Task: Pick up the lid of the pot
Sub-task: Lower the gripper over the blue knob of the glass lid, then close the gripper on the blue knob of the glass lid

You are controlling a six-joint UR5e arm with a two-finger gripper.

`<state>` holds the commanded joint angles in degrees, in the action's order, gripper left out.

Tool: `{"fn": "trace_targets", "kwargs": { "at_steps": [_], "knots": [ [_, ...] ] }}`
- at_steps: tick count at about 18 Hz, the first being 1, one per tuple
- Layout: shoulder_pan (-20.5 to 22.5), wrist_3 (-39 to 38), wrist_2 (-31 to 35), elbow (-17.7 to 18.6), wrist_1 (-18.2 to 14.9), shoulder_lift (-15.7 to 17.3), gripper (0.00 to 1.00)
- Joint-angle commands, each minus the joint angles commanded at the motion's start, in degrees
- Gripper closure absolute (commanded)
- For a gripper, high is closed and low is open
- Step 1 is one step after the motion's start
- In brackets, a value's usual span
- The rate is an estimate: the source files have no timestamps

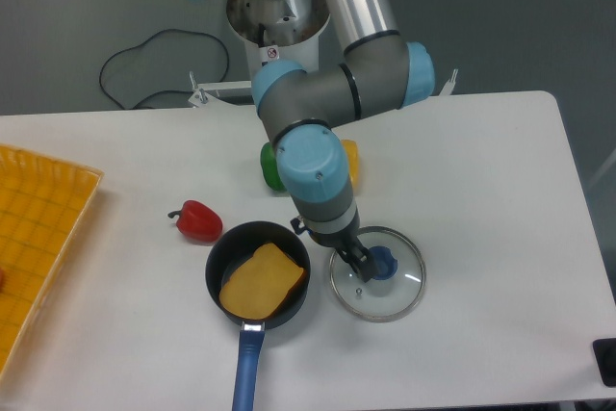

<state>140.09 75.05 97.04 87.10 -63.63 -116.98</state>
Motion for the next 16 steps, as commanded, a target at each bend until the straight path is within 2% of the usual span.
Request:
{"fn": "trace_targets", "kwargs": {
  "at_steps": [2, 5, 8, 12, 16],
  "knots": [
    [0.45, 3.25, -0.01, 0.09, 0.09, -0.61, 0.00],
    [1.76, 3.09, -0.18, 0.96, 0.70, -0.62, 0.00],
    [3.43, 3.08, -3.77, 1.32, 3.33, -1.40, 0.00],
    [4.05, 3.26, -4.75, 0.79, 3.52, -2.28, 0.00],
    [4.14, 3.52, -8.79, 0.00, 3.60, -4.57, 0.00]
  ]
}}
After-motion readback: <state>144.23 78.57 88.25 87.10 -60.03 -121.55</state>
